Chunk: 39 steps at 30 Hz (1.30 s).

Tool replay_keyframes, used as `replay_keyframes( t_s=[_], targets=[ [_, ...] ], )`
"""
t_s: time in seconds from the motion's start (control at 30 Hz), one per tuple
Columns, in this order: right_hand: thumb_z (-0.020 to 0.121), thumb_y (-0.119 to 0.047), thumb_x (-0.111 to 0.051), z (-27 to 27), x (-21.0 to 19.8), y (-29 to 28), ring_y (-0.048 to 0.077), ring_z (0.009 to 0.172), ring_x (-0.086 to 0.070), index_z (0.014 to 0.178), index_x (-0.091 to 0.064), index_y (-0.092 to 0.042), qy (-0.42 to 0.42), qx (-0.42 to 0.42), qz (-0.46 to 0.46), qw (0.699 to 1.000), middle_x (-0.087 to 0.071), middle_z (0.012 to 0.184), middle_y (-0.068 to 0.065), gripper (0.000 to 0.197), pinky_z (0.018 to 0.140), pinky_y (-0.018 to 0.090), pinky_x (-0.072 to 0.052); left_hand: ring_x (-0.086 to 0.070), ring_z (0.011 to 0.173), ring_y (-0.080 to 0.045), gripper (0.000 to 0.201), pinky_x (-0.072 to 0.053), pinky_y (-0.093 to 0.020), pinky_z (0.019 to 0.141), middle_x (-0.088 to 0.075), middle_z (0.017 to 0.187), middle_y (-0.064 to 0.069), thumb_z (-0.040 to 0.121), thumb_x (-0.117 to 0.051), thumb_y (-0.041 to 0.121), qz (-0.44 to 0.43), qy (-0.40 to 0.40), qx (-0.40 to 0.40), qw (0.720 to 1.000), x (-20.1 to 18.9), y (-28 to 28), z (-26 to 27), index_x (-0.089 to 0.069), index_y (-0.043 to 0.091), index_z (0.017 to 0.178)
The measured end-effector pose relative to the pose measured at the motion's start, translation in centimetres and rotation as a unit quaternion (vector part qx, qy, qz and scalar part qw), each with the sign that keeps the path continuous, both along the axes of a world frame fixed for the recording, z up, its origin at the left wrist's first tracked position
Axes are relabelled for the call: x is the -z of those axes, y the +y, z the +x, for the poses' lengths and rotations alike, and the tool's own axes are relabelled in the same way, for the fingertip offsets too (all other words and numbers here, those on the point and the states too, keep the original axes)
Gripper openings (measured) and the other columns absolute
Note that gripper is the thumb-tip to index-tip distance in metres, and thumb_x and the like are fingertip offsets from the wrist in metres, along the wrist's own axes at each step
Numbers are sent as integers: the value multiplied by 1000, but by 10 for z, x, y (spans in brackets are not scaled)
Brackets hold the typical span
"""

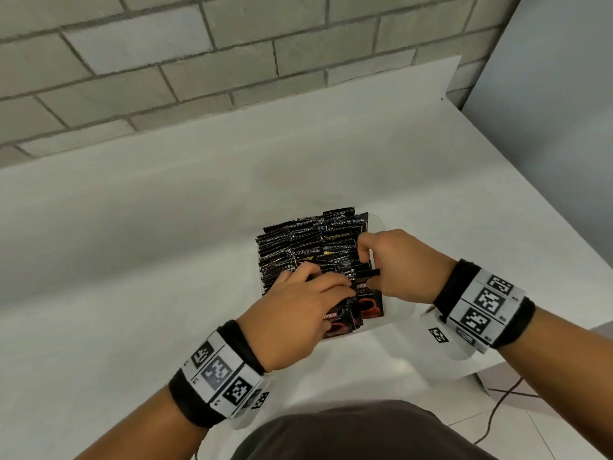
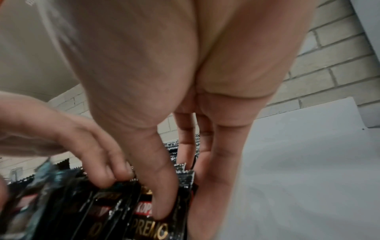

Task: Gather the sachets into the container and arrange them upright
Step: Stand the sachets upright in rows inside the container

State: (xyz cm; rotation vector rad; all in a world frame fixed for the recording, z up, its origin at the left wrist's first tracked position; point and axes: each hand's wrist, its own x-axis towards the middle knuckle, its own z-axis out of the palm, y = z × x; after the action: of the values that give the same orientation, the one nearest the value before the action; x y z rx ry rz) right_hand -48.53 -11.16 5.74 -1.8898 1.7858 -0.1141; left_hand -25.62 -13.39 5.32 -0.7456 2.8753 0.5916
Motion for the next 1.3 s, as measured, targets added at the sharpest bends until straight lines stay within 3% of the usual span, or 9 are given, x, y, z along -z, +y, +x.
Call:
replay_keyframes(
  t_s=[0.23, 0.4, 0.5, 0.63, 0.8, 0.93, 1.1, 1.2, 1.3],
  targets=[
    [72, -17, -85, 2, 6, -1, 7, 70, -50, 93, -57, -15, -24, 10, -14, 1000, -49, 80, -14, 35, 55, 15, -30, -30, 129, -9, 64, -33, -36, 111, -42, 147, 23, 90, -73, 41, 35, 11, -18, 999, -5, -8, 4, -45, 39, 148],
    [68, -31, -89, -3, -6, 1, 11, 82, -55, 98, -59, -20, -30, 21, -15, 999, -50, 92, -11, 44, 70, 27, -46, -33, 125, -5, 79, -32, -25, 111, -42, 140, 23, 76, -84, 51, 74, 73, -67, 992, -13, -12, 24, -46, 42, 145],
    [73, -34, -87, -4, -20, 9, -2, 74, -55, 96, -60, -29, -62, 28, -27, 997, -55, 93, -11, 36, 66, 17, -42, -39, 116, 2, 73, -34, -13, 100, -46, 124, 28, 69, -89, 49, 87, 103, -131, 982, -24, -13, 49, -54, 43, 132],
    [73, -35, -85, 10, -33, 26, 1, 73, -61, 95, -61, -36, -108, 4, 13, 994, -61, 90, -12, 33, 67, 24, -53, -55, 89, -6, 57, -45, -15, 76, -50, 101, 24, 63, -92, 50, 108, 99, -208, 967, -26, -6, 75, -56, 44, 106],
    [75, -38, -85, 38, -31, 27, -12, 84, -54, 108, -64, -32, -135, -64, -5, 989, -51, 103, -15, 40, 68, 6, -40, -57, 85, -5, 54, -47, -18, 74, -51, 101, 23, 66, -85, 61, 120, 77, -232, 962, -10, 14, 75, -54, 43, 108],
    [81, -34, -82, 51, -20, 23, -24, 85, -47, 112, -66, -28, -109, -92, 1, 990, -50, 103, -13, 35, 65, 4, -34, -56, 76, -6, 30, -49, -24, 72, -50, 95, 21, 81, -80, 46, 86, 114, -229, 963, -2, 22, 63, -58, 36, 99],
    [81, -35, -81, 50, -16, 20, -11, 80, -52, 108, -67, -31, -75, -77, -7, 994, -51, 99, -15, 30, 67, 8, -38, -58, 72, -7, 21, -53, -31, 69, -54, 90, 16, 84, -78, 21, 73, 158, -234, 957, 3, 21, 57, -62, 32, 91],
    [83, -32, -78, 48, -15, 21, -7, 84, -52, 111, -67, -32, -54, -78, -7, 995, -48, 102, -17, 30, 73, 11, -42, -59, 72, -8, 24, -52, -25, 66, -57, 84, 15, 83, -75, 7, 84, 183, -238, 950, 4, 19, 58, -66, 28, 87],
    [85, -24, -77, 47, -11, 22, -7, 73, -51, 108, -67, -30, -62, -86, 2, 994, -49, 96, -16, 26, 65, 8, -37, -60, 71, -11, 26, -51, -23, 64, -61, 79, 12, 78, -77, 1, 96, 198, -253, 942, 2, 16, 61, -69, 25, 83]
  ],
)
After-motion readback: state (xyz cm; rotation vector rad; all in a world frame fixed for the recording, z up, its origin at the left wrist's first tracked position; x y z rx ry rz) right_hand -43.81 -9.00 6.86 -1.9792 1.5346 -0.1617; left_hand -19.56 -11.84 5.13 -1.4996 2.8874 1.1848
